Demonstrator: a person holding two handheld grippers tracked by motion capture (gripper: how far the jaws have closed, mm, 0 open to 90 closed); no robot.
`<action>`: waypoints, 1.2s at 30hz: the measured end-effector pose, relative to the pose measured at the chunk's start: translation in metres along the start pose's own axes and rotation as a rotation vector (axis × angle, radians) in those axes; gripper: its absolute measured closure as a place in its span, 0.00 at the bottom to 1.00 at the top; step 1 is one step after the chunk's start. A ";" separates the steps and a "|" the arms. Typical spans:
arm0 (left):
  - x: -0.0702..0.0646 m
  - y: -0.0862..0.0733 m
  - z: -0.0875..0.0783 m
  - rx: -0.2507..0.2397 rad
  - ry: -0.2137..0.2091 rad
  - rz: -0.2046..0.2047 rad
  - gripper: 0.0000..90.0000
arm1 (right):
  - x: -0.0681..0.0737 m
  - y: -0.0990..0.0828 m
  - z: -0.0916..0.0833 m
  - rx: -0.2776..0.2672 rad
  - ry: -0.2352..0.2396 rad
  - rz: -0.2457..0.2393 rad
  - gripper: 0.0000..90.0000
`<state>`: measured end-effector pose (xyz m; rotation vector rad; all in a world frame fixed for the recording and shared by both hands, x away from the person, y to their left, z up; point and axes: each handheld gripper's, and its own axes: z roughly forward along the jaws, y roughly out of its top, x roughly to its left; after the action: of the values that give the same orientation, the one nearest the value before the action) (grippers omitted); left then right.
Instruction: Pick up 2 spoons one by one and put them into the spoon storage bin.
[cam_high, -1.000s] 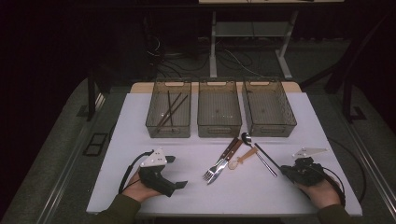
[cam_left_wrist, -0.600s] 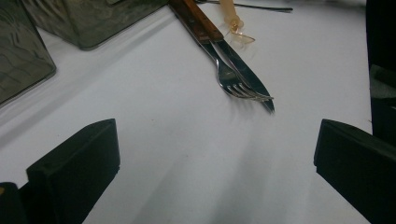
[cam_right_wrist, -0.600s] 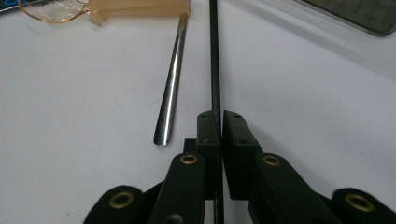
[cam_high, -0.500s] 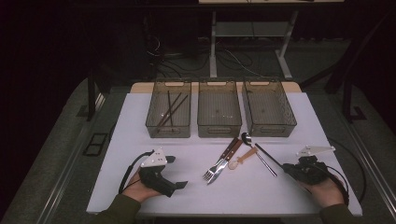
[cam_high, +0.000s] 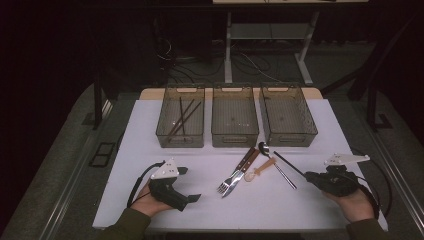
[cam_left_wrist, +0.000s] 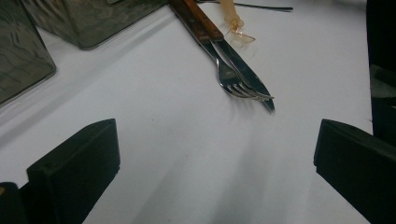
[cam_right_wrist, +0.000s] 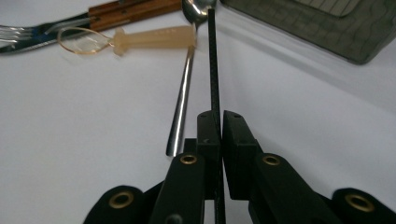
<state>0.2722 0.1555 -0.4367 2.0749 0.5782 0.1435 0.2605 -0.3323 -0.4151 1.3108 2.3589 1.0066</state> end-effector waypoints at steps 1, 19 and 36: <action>0.000 0.000 0.000 0.000 0.000 0.000 0.00 | 0.000 0.001 -0.002 -0.005 0.003 0.003 0.95; 0.000 0.000 0.001 -0.009 0.000 -0.010 0.00 | 0.014 0.023 -0.004 -0.080 0.098 -0.013 0.95; 0.001 -0.001 0.001 -0.010 0.002 -0.013 0.00 | 0.032 0.050 0.005 -0.124 0.152 -0.050 0.95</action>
<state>0.2728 0.1555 -0.4379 2.0609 0.5910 0.1408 0.2771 -0.2861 -0.3816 1.1621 2.3811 1.2559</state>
